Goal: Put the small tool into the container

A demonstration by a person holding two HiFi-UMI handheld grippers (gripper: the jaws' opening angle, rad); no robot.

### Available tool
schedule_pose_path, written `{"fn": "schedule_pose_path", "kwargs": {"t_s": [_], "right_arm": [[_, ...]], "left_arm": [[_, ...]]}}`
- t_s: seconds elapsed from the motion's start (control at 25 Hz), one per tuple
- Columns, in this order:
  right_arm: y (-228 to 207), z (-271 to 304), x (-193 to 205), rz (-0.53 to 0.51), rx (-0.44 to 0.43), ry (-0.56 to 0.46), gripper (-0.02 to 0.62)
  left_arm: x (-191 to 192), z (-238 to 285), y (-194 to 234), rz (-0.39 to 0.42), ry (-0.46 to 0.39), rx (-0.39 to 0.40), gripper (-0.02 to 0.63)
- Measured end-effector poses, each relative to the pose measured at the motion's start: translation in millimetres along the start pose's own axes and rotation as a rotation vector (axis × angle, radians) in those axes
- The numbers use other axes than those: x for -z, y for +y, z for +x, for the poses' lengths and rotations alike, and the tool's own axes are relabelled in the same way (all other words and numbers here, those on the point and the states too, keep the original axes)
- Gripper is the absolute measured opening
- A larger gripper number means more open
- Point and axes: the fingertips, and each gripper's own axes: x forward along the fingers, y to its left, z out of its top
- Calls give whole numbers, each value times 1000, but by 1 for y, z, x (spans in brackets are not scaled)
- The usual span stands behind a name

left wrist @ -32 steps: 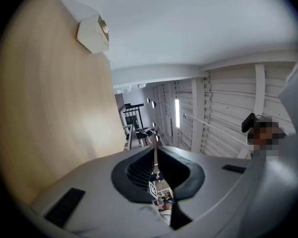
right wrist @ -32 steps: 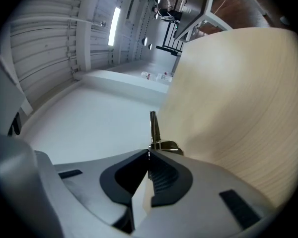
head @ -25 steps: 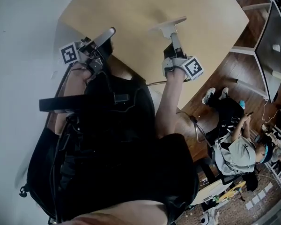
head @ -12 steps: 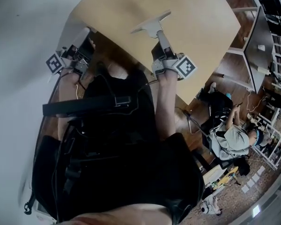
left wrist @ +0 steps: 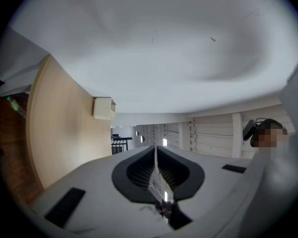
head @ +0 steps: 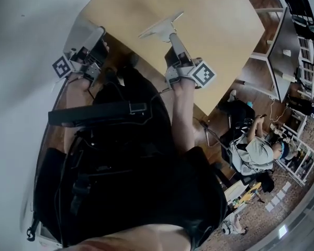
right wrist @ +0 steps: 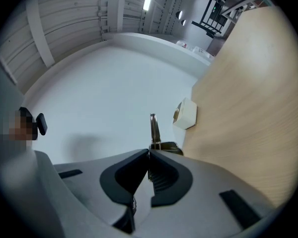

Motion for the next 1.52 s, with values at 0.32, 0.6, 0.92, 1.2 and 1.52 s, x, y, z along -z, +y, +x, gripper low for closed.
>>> {"fn": "schedule_pose_path", "kwargs": {"t_s": [0.32, 0.6, 0.92, 1.2, 1.52], "right_arm": [[-18, 51, -18, 67, -83, -16, -8], [-51, 105, -98, 35, -121, -34, -7], [-57, 148, -141, -77, -95, -29, -6], [-65, 176, -155, -234, 14, -65, -8], [-66, 229, -162, -310, 119, -69, -8]], "left_arm": [[-16, 36, 6, 42, 60, -47, 14], [-31, 134, 34, 99, 147, -85, 14], [-27, 165, 51, 73, 202, -133, 14], [-22, 164, 62, 56, 264, -110, 14], [-43, 177, 77, 1, 263, -107, 13]]}}
